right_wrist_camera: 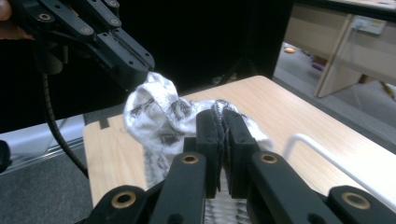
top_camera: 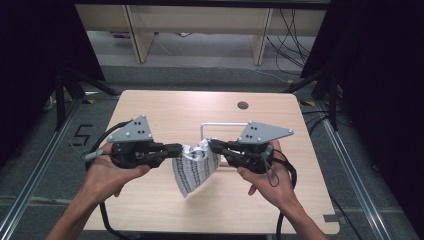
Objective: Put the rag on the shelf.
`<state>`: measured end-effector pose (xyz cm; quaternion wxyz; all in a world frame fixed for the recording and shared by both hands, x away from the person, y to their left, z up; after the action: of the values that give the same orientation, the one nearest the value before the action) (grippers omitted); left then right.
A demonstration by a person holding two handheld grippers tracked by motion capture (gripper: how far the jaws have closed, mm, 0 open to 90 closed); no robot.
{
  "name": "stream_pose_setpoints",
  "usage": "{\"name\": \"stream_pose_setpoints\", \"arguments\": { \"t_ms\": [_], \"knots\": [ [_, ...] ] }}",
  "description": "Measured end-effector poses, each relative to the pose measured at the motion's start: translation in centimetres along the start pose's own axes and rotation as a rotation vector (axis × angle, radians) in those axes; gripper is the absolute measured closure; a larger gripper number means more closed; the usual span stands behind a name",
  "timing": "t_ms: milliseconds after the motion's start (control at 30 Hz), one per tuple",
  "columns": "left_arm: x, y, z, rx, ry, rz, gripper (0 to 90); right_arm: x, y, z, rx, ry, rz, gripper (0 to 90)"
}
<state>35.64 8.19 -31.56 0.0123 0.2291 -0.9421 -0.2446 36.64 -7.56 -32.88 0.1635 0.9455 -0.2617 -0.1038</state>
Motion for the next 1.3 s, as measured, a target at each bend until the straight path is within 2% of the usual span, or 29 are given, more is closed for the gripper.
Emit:
{"name": "stream_pose_setpoints", "arguments": {
  "t_ms": [67, 100, 167, 200, 233, 300, 433, 467, 567, 633, 667, 767, 867, 900, 933, 1033, 1200, 1300],
  "knots": [
    [-0.3, -0.3, -0.2, -0.001, 0.001, -0.001, 86.4, 0.2, 0.2, 0.0, -0.001, -0.008, 0.009, 87.1],
    [-0.5, -0.5, -0.3, -0.001, 0.004, -0.005, 86.4, 0.8, 0.8, 0.0, 0.014, -0.023, 0.029, 87.1],
    [-0.8, -0.8, -0.5, -0.002, 0.010, -0.007, 86.4, 1.1, 1.0, -0.2, 0.030, -0.014, 0.029, 87.0],
    [-1.0, -1.1, -0.7, 0.000, 0.013, -0.007, 86.4, 1.6, 1.6, -0.2, 0.035, -0.017, 0.053, 87.1],
    [-1.3, -1.4, -1.0, -0.006, 0.011, -0.008, 86.4, 1.7, 1.8, -0.3, 0.046, -0.020, 0.051, 87.0],
    [-1.6, -1.7, -1.4, -0.002, 0.017, -0.011, 86.4, 2.1, 2.3, -0.3, 0.045, -0.015, 0.072, 87.0],
    [-2.6, -2.6, -2.3, 0.002, 0.025, -0.027, 86.4, 2.5, 3.0, -0.2, 0.049, -0.044, 0.088, 87.0],
    [-2.8, -2.8, -2.5, 0.008, 0.034, -0.029, 86.4, 2.9, 3.2, -0.3, 0.055, -0.033, 0.099, 87.0],
    [-3.5, -3.5, -3.1, 0.009, 0.037, -0.040, 86.4, 3.5, 3.5, -0.3, 0.057, -0.061, 0.115, 87.0],
    [-3.6, -3.7, -3.2, 0.013, 0.040, -0.041, 86.4, 3.8, 3.5, -0.4, 0.062, -0.058, 0.112, 87.1],
    [-4.0, -4.2, -3.6, 0.015, 0.048, -0.044, 86.4, 4.4, 3.7, -0.5, 0.062, -0.067, 0.137, 87.0],
    [-4.4, -4.6, -3.9, 0.017, 0.053, -0.050, 86.5, 4.7, 3.7, -0.7, 0.064, -0.080, 0.133, 87.0],
    [-5.1, -5.5, -4.6, 0.027, 0.057, -0.059, 86.5, 6.0, 3.9, -1.0, 0.066, -0.059, 0.167, 87.0],
    [-5.3, -5.7, -4.7, 0.026, 0.058, -0.063, 86.4, 6.0, 3.9, -1.0, 0.065, -0.085, 0.167, 87.0],
    [-5.4, -5.8, -4.8, 0.019, 0.060, -0.064, 86.5, 6.4, 4.0, -1.0, 0.065, -0.081, 0.177, 87.1],
    [-5.8, -6.2, -5.2, 0.028, 0.065, -0.065, 86.5, 6.9, 3.9, -1.1, 0.072, -0.080, 0.174, 87.1],
    [-6.9, -7.0, -5.8, 0.034, 0.081, -0.085, 86.5, 7.8, 3.7, -1.3, 0.066, -0.114, 0.190, 87.0],
    [-7.3, -7.3, -6.1, 0.040, 0.087, -0.093, 86.5, 8.4, 3.6, -1.5, 0.069, -0.103, 0.200, 87.0]
  ]
}}
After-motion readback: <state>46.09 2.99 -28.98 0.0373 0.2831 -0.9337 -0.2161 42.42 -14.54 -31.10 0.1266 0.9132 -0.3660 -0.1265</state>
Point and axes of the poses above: each handheld gripper's, and its own axes: y roughly backward along the jaws, z roughly out of its underside, x roughly to its right, the point moved 8 cm from there along -y, roughly forward along the jaws, and after that the axes turned 7 degrees about -y, right-handed, at the moved point
